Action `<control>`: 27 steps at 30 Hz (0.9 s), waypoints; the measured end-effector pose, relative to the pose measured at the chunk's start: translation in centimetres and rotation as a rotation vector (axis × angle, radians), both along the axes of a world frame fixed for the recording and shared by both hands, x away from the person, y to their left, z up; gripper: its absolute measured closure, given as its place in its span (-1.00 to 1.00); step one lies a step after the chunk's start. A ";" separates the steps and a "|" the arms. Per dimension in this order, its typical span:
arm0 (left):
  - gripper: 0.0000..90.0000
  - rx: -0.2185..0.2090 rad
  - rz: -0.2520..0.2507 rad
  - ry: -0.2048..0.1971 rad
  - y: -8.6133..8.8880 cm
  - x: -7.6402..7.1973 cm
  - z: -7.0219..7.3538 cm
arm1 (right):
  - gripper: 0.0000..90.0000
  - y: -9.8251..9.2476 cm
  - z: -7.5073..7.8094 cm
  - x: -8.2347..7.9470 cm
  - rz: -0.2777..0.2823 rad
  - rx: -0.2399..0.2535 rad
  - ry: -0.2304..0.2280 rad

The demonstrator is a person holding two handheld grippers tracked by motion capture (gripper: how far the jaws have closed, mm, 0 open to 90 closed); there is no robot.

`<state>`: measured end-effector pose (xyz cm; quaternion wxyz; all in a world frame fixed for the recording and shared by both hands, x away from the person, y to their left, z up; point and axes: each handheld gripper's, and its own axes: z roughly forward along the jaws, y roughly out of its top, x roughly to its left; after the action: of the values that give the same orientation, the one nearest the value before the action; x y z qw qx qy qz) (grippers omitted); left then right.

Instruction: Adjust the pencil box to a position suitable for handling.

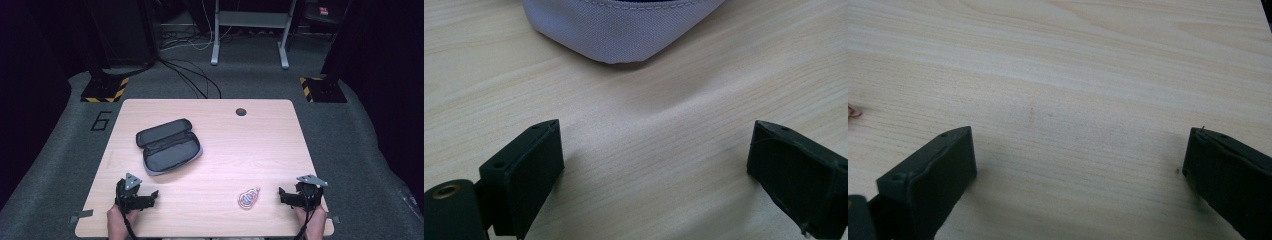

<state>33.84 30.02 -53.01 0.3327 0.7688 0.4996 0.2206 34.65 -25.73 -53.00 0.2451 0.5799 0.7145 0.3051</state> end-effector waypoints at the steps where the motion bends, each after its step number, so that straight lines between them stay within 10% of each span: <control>1: -0.83 0.000 0.000 0.000 0.0 0.0 0.0 | -1.00 0.0 0.0 0.0 0.006 -0.002 0.000; 23: -0.82 -0.006 0.055 -0.012 -0.3 0.0 -0.1 | -1.00 0.0 0.0 0.2 0.011 -0.003 0.001; 27: -0.82 -0.078 0.069 -0.008 0.4 0.0 0.0 | -1.00 0.0 0.0 0.2 0.012 -0.004 -0.001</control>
<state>33.86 30.43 -53.02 0.3566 0.7367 0.5325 0.2155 34.87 -25.75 -52.98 0.2451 0.5750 0.7183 0.3054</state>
